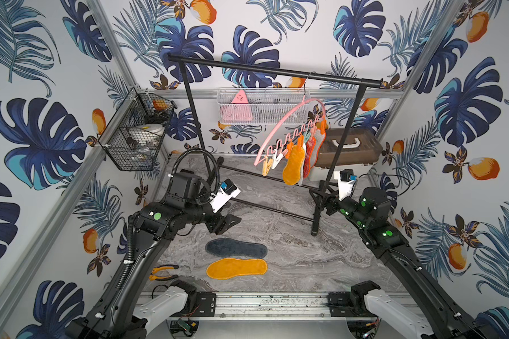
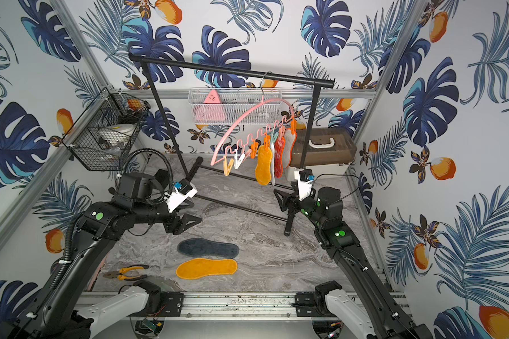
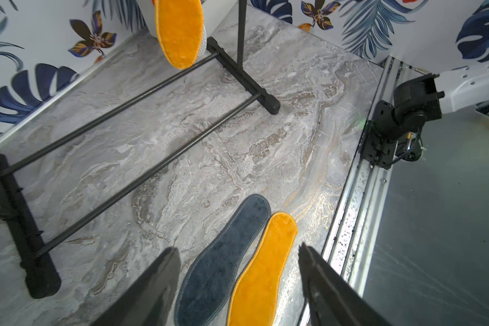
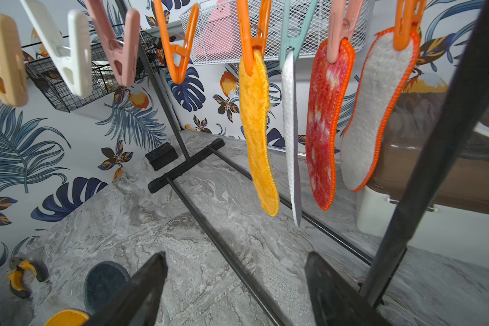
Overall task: Take the shoe insoles off the hanger
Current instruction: Remove the insole from the hanger.
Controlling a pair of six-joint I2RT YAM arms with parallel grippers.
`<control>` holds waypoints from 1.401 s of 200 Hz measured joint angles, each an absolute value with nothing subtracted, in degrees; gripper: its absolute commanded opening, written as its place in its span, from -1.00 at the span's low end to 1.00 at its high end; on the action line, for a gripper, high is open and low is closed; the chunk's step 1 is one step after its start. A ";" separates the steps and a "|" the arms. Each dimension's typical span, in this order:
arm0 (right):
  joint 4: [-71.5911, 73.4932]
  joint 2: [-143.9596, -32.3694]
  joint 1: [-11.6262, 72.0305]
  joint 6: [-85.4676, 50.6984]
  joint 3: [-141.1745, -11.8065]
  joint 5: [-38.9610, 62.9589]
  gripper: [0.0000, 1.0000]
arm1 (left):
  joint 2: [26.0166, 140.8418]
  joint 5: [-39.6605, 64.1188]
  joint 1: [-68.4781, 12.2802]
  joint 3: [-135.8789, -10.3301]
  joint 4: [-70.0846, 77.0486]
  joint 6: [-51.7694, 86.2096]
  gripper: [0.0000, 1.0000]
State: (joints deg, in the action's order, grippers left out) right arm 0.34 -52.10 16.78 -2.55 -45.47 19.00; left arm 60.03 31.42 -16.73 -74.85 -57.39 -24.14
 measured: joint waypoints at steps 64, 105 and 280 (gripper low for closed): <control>1.10 -55.31 16.78 -1.21 -49.17 20.47 0.59 | 66.89 37.26 -16.73 -69.67 -46.00 -28.38 0.51; 0.14 -54.46 16.78 -0.34 -50.63 21.12 0.59 | 75.29 45.36 -16.73 -66.52 -32.88 -30.20 0.51; -5.30 -45.10 16.78 2.11 -50.63 21.47 0.61 | 109.75 55.64 -19.90 -89.73 -4.82 -22.90 0.41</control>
